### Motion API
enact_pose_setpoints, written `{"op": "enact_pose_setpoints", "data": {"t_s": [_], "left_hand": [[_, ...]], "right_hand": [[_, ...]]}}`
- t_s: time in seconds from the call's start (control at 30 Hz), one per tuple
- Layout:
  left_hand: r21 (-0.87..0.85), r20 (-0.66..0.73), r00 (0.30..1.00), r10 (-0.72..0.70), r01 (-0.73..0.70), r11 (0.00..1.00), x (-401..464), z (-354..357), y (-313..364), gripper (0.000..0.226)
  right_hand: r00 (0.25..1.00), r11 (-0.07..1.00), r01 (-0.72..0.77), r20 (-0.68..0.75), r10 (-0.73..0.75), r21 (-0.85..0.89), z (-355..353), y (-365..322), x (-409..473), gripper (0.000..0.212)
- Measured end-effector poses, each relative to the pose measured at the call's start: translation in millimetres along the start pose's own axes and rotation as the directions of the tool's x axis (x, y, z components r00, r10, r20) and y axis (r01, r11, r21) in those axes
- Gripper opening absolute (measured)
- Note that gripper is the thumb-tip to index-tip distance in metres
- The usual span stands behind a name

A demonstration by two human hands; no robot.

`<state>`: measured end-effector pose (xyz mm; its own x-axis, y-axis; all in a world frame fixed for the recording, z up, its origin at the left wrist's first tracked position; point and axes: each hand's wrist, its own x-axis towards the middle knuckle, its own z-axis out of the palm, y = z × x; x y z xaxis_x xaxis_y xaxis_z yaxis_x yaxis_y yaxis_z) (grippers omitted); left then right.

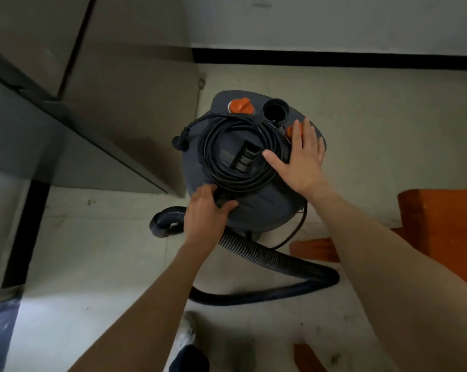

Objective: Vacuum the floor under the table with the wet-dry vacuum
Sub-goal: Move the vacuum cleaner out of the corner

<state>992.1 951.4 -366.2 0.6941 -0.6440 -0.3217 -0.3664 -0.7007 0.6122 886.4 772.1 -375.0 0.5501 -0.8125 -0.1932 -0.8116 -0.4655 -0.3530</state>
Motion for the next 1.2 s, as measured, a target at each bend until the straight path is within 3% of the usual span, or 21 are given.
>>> {"op": "enact_pose_setpoints", "data": {"t_s": [0.37, 0.63, 0.87, 1.2], "left_hand": [[-0.001, 0.049, 0.997, 0.063, -0.064, 0.998, 147, -23, 50, 0.053], [-0.005, 0.077, 0.996, 0.051, -0.051, 0.999, 228, -24, 93, 0.051], [-0.023, 0.101, 0.993, 0.061, -0.059, 0.998, 280, 0, 151, 0.051], [-0.051, 0.085, 0.996, -0.034, 0.038, 0.998, 348, 51, 248, 0.049]], "right_hand": [[0.995, 0.997, -0.075, -0.063, 0.075, 0.002, -24, -16, 140, 0.094], [0.996, 0.999, -0.047, -0.077, 0.048, 0.013, -46, -10, 229, 0.087], [0.998, 0.999, -0.044, -0.036, 0.044, -0.013, -77, 29, 298, 0.087], [0.999, 0.998, 0.044, 0.035, -0.042, -0.053, -128, 96, 409, 0.088]]}}
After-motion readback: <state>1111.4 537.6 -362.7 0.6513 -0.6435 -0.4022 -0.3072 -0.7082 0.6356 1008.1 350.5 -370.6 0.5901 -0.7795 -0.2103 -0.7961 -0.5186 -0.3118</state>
